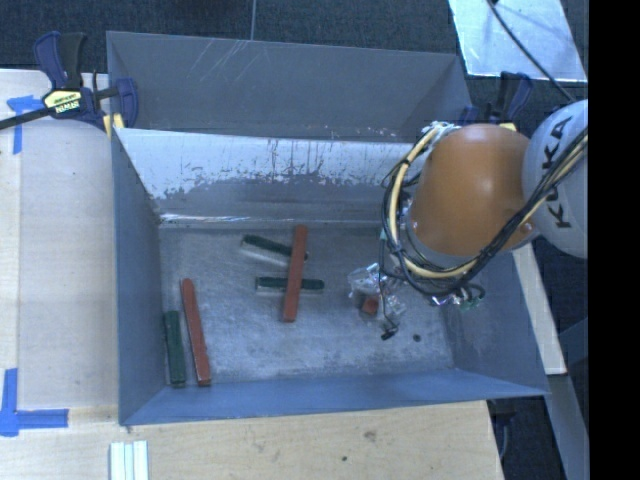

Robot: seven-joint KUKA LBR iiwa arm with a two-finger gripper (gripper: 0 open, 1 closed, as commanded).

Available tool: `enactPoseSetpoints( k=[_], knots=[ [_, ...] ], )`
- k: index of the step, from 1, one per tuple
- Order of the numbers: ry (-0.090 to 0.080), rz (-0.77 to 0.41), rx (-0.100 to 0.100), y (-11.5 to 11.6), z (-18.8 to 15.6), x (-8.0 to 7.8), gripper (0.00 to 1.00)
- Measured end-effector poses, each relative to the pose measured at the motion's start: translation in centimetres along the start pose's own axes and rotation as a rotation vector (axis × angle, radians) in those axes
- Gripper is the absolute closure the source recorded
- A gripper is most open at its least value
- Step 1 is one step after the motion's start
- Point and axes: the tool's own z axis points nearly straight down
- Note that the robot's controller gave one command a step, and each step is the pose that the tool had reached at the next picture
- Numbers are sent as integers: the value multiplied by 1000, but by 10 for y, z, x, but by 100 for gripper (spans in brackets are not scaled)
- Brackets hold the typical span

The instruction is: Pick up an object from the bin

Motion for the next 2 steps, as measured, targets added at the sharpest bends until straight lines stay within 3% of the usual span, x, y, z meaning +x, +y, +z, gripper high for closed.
enactPoseSetpoints(
  k=[1,2],
  knots=[
    [-2,-1,0,1,-1,-1,0],
    [2,23,-3,0,84,15,0]
  ],
)
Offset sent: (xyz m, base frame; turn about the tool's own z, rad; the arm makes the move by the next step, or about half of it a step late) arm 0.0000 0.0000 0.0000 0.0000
